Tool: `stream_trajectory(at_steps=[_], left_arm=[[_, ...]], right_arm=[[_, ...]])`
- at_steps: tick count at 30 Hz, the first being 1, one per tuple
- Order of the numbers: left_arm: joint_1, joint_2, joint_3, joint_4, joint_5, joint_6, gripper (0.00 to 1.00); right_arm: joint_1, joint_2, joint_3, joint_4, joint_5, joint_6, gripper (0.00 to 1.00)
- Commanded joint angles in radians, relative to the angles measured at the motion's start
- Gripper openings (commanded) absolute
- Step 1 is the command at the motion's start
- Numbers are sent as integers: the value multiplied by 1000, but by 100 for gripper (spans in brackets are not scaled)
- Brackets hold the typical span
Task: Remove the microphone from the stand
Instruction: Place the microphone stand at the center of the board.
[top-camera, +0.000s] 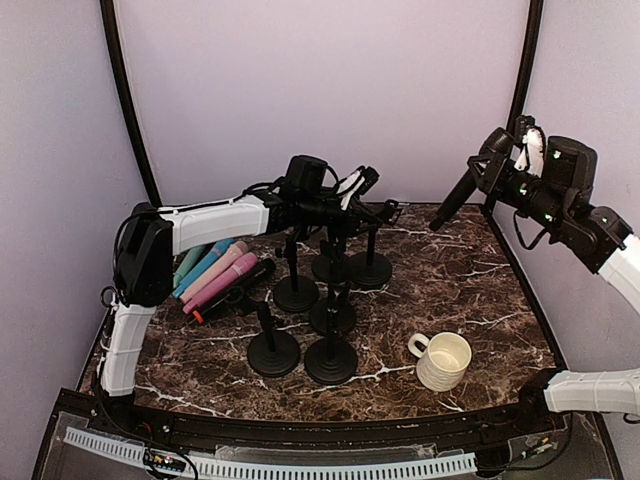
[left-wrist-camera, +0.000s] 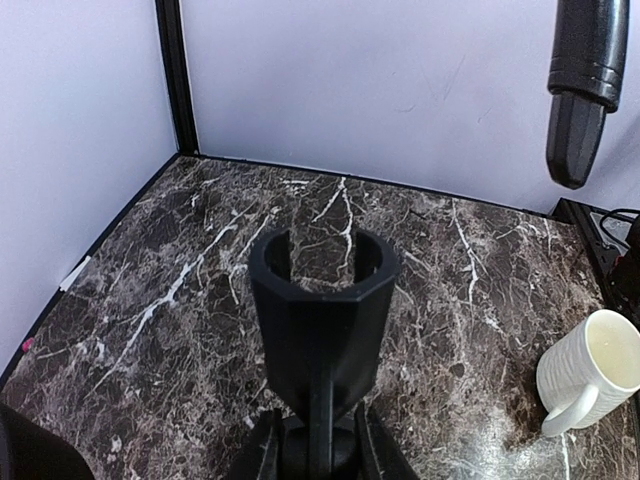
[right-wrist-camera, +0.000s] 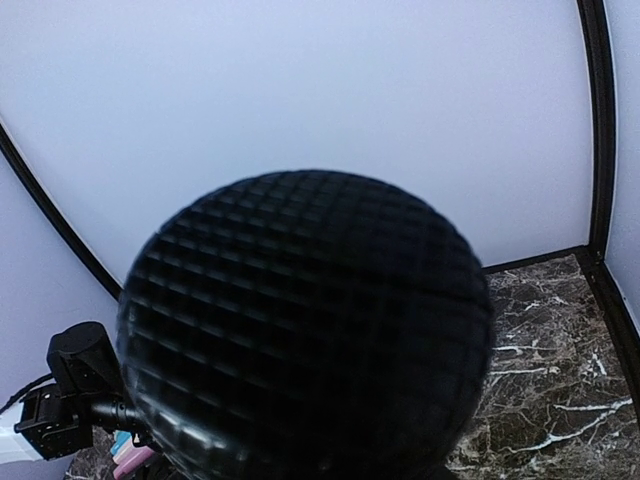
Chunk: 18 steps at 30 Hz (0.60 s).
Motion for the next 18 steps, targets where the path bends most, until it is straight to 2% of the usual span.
stream_trajectory(at_steps=[1, 18], left_arm=[[6, -34, 59, 76, 14, -25, 0], [6, -29, -61, 100, 40, 18, 0]], right_arm=[[-5, -9, -14, 49, -14, 22, 0], [-5, -21, -34, 43, -17, 37, 0]])
